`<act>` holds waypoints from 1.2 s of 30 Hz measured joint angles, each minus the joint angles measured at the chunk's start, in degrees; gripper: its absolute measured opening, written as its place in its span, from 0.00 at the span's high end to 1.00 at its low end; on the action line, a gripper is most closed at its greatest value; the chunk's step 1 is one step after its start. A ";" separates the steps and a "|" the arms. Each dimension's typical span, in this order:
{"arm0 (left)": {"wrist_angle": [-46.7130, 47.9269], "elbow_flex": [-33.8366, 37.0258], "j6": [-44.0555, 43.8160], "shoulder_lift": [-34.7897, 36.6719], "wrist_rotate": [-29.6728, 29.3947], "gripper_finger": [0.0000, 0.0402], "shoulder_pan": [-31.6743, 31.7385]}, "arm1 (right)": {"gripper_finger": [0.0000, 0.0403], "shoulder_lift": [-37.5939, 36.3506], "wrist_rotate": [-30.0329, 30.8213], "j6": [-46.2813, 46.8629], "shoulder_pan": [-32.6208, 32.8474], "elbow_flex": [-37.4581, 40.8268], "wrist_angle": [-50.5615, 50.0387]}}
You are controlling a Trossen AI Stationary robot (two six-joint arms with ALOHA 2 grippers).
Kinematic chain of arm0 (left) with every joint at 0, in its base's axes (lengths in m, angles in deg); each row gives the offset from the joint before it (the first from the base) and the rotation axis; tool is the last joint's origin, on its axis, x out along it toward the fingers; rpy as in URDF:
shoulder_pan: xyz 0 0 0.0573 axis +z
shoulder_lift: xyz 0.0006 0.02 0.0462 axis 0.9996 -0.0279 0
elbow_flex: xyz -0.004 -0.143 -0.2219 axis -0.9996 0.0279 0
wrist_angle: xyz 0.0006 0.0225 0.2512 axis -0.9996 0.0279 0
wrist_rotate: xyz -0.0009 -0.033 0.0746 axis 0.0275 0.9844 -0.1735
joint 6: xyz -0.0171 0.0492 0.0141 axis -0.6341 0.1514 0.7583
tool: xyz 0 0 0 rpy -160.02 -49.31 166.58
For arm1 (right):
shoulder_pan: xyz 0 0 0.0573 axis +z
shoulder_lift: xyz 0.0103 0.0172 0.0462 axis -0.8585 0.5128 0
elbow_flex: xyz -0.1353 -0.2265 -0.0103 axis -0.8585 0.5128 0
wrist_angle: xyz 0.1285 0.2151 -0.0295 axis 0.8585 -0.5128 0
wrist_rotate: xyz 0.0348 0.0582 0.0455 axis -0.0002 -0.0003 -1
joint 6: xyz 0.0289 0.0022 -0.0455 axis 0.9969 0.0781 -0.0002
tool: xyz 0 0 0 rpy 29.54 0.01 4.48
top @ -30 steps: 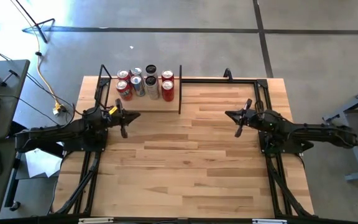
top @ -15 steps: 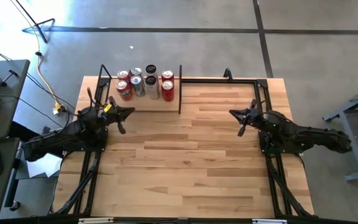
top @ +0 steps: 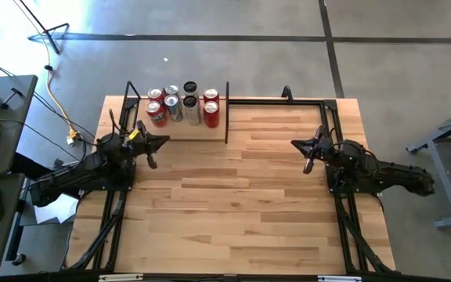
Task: Place canned beverage on shelf
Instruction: Return to Home Position
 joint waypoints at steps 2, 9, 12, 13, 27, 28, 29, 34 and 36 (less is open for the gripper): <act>-0.44 -0.09 0.06 0.02 2.07 1.00 0.00 | 1.00 0.13 0.02 -4.48 0.00 -0.04 -0.04; -0.25 -0.09 -3.37 -0.20 1.94 1.00 -0.02 | 1.00 0.50 -0.22 -15.40 0.00 -0.04 -0.15; -0.27 -0.09 -5.67 -0.20 1.94 1.00 -0.02 | 1.00 0.50 -0.24 -15.38 0.00 -0.06 -0.17; -0.27 -0.09 -7.10 -0.20 1.92 1.00 -0.04 | 1.00 0.50 -0.24 -15.41 0.00 -0.06 -0.17; -0.29 -0.09 -10.49 -0.20 1.89 1.00 -0.02 | 1.00 0.52 -0.42 -15.49 0.00 -0.08 -0.20; -0.29 -0.09 -10.49 -0.20 1.89 1.00 -0.02 | 1.00 0.52 -0.42 -15.50 0.00 -0.08 -0.20; -0.29 -0.09 -10.51 -0.20 1.87 1.00 -0.02 | 1.00 0.52 -0.42 -15.50 0.00 -0.08 -0.20; -0.31 -0.09 -10.49 -0.20 1.87 1.00 -0.02 | 1.00 0.52 -0.42 -15.51 0.00 -0.08 -0.20; -0.31 -0.09 -10.49 -0.20 1.85 1.00 -0.02 | 1.00 0.52 -0.42 -15.51 0.00 -0.08 -0.20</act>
